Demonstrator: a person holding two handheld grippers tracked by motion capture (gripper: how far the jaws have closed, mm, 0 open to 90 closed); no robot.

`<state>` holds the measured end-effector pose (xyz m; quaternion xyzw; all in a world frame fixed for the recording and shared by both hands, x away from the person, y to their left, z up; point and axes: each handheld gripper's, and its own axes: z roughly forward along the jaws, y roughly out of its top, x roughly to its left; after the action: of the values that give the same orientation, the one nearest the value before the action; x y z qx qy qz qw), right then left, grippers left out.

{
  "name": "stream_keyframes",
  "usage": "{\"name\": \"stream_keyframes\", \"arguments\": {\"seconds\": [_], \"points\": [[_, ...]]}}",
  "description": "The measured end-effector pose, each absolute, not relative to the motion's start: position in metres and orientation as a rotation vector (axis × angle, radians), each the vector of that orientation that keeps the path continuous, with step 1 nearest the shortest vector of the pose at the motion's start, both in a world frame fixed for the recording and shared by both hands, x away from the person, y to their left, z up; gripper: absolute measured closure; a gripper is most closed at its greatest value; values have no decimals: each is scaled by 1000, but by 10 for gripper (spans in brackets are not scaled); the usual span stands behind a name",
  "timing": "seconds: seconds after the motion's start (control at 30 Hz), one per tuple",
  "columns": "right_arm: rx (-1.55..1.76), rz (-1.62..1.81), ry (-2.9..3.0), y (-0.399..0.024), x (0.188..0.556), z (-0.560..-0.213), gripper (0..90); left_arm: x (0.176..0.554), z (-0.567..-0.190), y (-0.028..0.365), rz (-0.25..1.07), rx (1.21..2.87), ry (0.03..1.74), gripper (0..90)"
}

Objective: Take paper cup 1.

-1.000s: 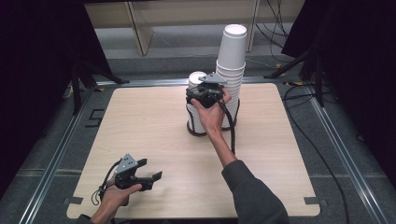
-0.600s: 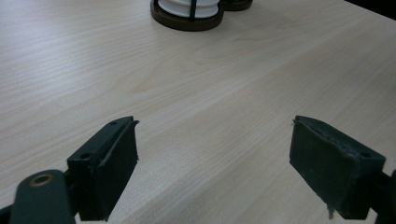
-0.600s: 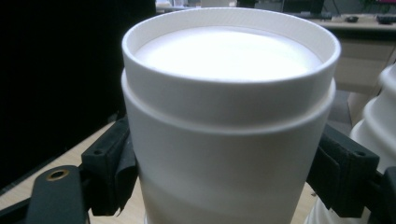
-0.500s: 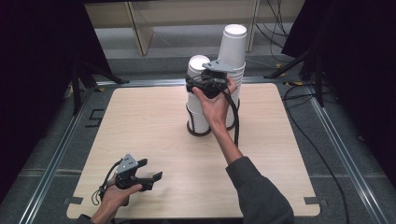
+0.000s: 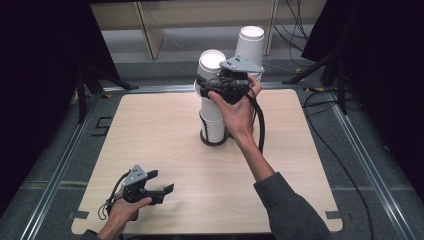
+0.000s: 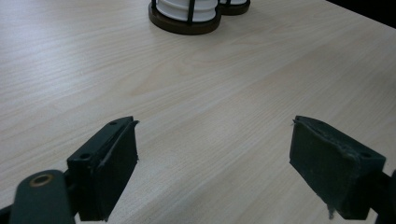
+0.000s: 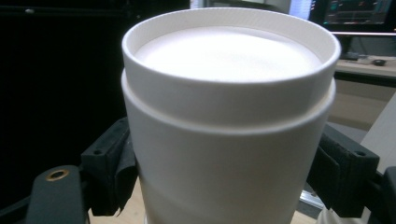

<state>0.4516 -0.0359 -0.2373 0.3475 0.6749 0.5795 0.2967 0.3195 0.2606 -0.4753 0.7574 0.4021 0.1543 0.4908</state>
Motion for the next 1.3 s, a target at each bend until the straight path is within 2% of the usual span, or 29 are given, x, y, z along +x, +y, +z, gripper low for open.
{"name": "stream_keyframes", "arguments": {"seconds": [0.17, 0.47, 0.77, 1.3], "points": [[904, 1556, 1873, -41, 436, -248, 197, 319, -474, 261, 370, 1830, 965, 148], [865, 1589, 2012, -52, 411, -295, 197, 318, -471, 260, 372, 1793, 941, 148], [877, 1603, 2119, -53, 405, -342, 197, 318, -470, 259, 385, 1780, 905, 147], [865, 1638, 2246, -44, 402, -383, 196, 318, -467, 253, 388, 1763, 865, 147]]}}
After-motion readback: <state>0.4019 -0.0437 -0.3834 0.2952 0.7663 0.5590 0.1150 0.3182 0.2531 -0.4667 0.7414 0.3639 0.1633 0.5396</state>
